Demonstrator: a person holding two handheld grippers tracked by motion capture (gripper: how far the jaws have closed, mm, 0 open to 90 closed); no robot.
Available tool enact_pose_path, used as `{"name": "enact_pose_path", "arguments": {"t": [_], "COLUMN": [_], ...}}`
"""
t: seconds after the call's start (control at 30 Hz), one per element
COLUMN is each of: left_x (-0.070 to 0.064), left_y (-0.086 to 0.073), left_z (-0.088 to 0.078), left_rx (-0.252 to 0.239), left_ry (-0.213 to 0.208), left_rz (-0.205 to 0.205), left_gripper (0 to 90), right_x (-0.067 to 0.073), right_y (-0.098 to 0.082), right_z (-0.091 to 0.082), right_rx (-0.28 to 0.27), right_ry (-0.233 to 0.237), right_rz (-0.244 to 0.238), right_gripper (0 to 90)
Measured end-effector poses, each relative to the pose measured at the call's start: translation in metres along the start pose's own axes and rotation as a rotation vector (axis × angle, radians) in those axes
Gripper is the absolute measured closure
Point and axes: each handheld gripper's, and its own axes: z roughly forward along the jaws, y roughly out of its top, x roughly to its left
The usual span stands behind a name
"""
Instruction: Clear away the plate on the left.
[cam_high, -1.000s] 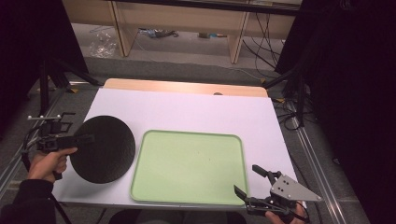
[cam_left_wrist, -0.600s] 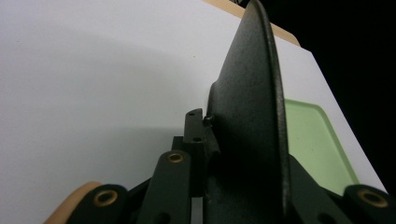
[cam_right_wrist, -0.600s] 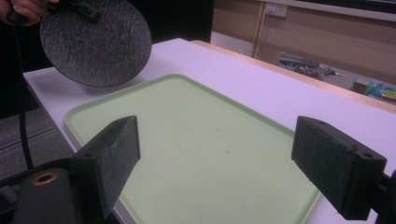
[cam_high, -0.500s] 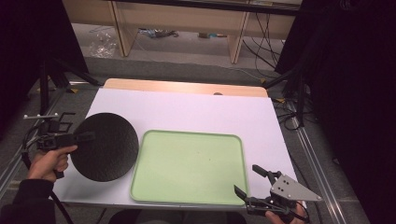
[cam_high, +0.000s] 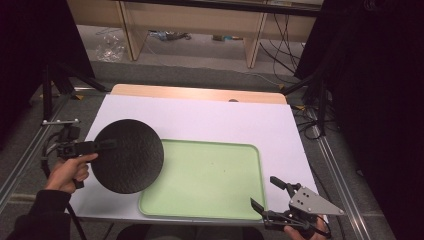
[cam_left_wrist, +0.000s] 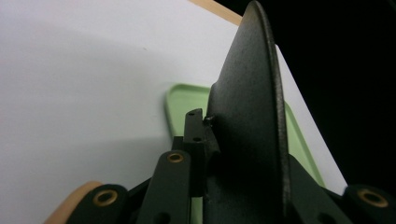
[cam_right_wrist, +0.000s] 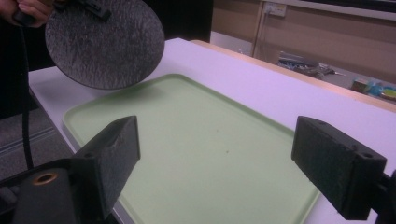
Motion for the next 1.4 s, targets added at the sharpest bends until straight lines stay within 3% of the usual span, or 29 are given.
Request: {"name": "enact_pose_path", "arguments": {"t": [0.23, 0.33, 0.4, 0.63, 0.7, 0.73, 0.83, 0.93, 1.03, 1.1, 1.4], "left_x": [-0.021, -0.026, -0.032, -0.044, -0.046, -0.051, -0.056, -0.062, -0.067, -0.072, -0.084], "left_y": [0.001, 0.002, 0.003, 0.002, 0.001, 0.000, -0.001, -0.003, -0.006, -0.008, -0.020], "left_z": [0.024, 0.030, 0.039, 0.060, 0.063, 0.071, 0.079, 0.091, 0.099, 0.107, 0.139], "left_rx": [0.054, 0.061, 0.077, 0.105, 0.113, 0.133, 0.142, 0.174, 0.180, 0.200, 0.247], "left_ry": [-0.044, -0.052, -0.057, -0.095, -0.100, -0.101, -0.087, -0.116, -0.119, -0.142, -0.130], "left_rz": [0.028, 0.032, 0.038, 0.031, 0.032, 0.047, 0.058, 0.056, 0.053, 0.056, 0.071], "left_gripper": [78.2, 78.2, 78.1, 78.0, 78.0, 78.0, 77.8, 77.7, 77.6, 77.7, 77.6], "right_x": [-0.001, 0.000, -0.001, 0.000, -0.001, 0.000, 0.000, 0.001, 0.000, -0.001, -0.001], "right_y": [0.000, 0.000, 0.000, 0.000, 0.000, 0.000, 0.000, 0.000, 0.000, 0.000, 0.000], "right_z": [-0.001, 0.000, -0.001, -0.002, -0.002, -0.002, -0.002, 0.000, -0.002, -0.002, -0.003], "right_rx": [-0.002, 0.004, 0.000, 0.015, 0.003, 0.013, 0.019, -0.008, 0.016, -0.001, -0.004], "right_ry": [-0.007, 0.014, -0.009, 0.006, -0.009, 0.002, 0.003, 0.011, 0.006, -0.003, 0.000], "right_rz": [-0.008, 0.016, -0.008, 0.011, -0.010, 0.009, 0.007, 0.020, 0.007, -0.005, -0.005], "right_gripper": [16.2, 16.2, 16.2, 16.2, 16.2, 16.2, 16.3, 16.2, 16.2, 16.2, 16.2]}}
